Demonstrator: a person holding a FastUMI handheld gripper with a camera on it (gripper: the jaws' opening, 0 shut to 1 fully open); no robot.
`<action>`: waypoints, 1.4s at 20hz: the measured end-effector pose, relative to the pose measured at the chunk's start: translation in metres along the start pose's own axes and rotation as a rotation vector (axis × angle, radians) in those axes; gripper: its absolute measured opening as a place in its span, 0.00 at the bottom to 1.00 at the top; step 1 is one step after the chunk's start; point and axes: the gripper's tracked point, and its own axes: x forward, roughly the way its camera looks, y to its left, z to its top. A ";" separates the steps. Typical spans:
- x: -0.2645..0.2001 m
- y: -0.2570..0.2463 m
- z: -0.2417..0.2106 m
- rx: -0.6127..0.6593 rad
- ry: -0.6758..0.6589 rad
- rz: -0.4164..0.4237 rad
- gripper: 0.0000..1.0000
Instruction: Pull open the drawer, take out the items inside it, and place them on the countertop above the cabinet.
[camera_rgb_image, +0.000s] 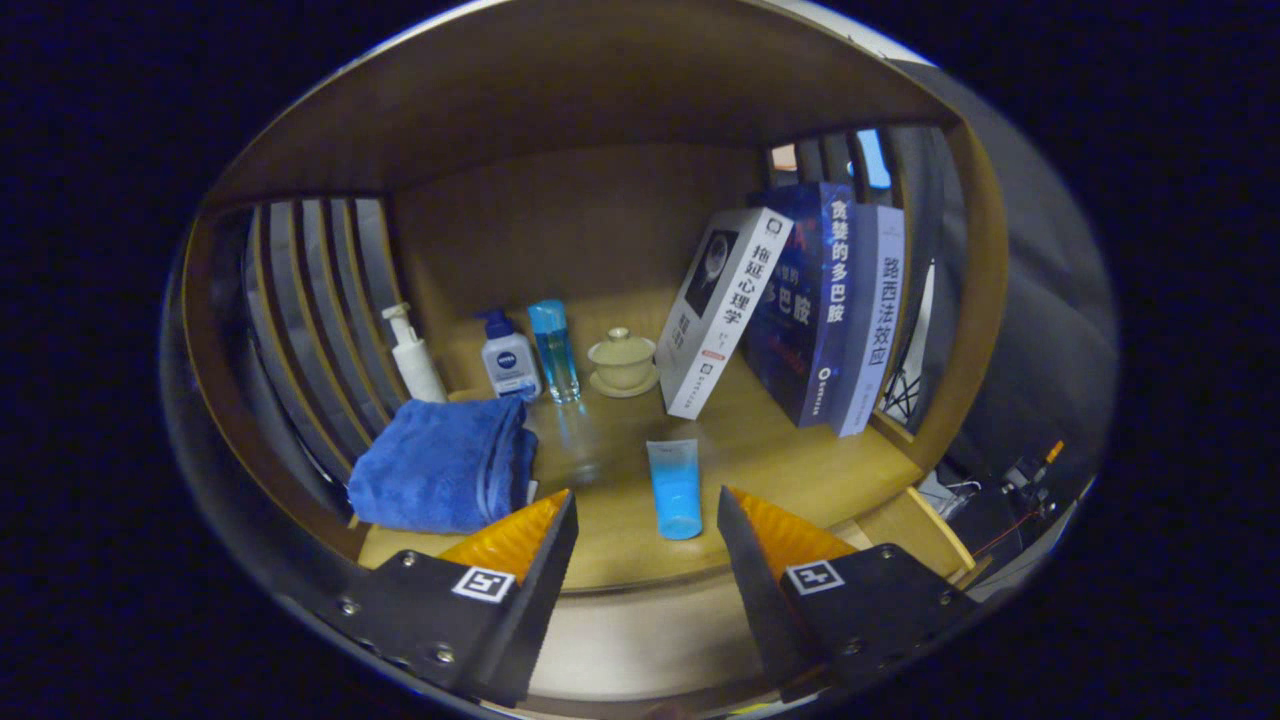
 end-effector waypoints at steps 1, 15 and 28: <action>-0.011 0.001 0.002 -0.011 -0.022 -0.004 0.84; -0.108 0.002 -0.100 0.001 -0.166 0.057 0.88; -0.115 -0.032 -0.211 0.079 -0.026 0.035 0.88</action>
